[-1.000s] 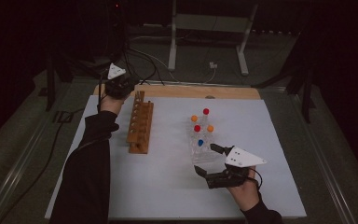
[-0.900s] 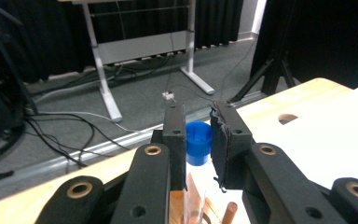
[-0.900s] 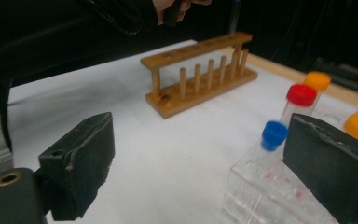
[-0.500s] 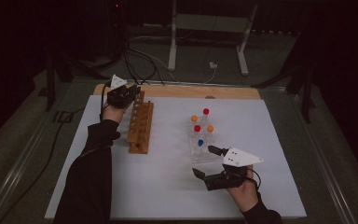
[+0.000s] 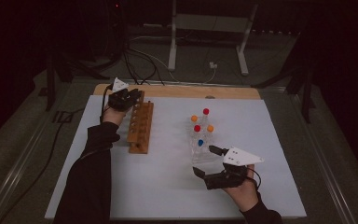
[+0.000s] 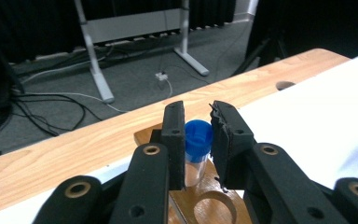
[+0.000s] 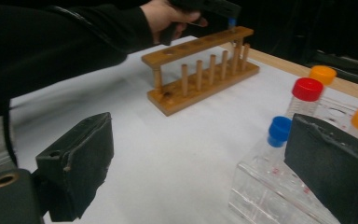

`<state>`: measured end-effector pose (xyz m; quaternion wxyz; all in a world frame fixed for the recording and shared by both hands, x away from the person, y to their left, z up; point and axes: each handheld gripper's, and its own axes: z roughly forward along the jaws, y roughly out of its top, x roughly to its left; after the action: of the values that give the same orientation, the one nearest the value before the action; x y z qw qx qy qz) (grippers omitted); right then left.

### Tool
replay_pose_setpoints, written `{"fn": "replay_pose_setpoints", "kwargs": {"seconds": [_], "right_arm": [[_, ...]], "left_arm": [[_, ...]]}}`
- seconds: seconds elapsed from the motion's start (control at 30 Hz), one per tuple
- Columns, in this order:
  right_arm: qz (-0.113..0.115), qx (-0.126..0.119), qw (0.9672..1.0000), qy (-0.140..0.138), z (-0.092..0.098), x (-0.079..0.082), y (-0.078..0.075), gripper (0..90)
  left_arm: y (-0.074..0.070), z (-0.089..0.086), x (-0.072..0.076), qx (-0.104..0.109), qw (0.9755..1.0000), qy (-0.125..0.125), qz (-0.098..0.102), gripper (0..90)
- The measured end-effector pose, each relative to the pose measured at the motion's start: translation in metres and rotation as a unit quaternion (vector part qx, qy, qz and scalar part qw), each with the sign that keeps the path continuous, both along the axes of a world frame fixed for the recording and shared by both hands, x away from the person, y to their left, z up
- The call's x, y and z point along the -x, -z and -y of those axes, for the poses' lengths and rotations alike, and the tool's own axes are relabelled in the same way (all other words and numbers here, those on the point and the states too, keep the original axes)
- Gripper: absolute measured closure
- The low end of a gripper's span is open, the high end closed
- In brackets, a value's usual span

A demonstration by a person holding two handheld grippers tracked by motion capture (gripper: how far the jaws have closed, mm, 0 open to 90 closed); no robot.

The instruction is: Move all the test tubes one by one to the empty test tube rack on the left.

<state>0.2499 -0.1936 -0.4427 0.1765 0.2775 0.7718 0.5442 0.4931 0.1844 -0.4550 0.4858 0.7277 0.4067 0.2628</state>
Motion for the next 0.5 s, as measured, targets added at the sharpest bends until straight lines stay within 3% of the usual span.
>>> {"fn": "replay_pose_setpoints", "kwargs": {"seconds": [0.03,0.07,0.1,0.23,0.3,0.4,0.43,0.5], "right_arm": [[0.001,0.001,1.0000,0.003,0.000,0.000,0.000,7.6],[-0.001,0.003,1.0000,0.005,0.000,-0.001,0.000,7.7],[-0.001,0.003,1.0000,0.005,0.000,-0.001,0.000,7.7],[-0.008,0.004,0.9998,0.016,0.002,-0.004,0.001,10.1],[-0.017,0.002,0.9996,0.023,0.004,-0.007,0.002,12.6],[-0.026,0.010,0.9990,0.034,0.005,-0.009,0.004,15.5],[-0.032,0.015,0.9984,0.043,0.005,-0.011,0.005,17.8],[-0.034,0.018,0.9981,0.047,0.005,-0.011,0.006,20.5]], "left_arm": [[-0.001,-0.002,0.000,0.009,0.9999,0.004,-0.007,75.4],[-0.001,-0.003,0.000,0.011,0.9998,0.007,-0.012,63.6],[-0.003,-0.004,0.002,0.007,0.9999,0.003,-0.011,63.6],[-0.016,-0.006,0.015,0.018,0.9997,0.012,-0.013,34.7],[-0.024,-0.008,0.024,0.026,0.9995,0.014,-0.009,24.5],[-0.035,-0.012,0.040,0.041,0.9986,0.034,-0.007,13.2],[-0.038,-0.014,0.046,0.044,0.9979,0.048,-0.008,2.5],[-0.043,-0.016,0.059,0.049,0.9969,0.061,-0.006,1.6]]}}
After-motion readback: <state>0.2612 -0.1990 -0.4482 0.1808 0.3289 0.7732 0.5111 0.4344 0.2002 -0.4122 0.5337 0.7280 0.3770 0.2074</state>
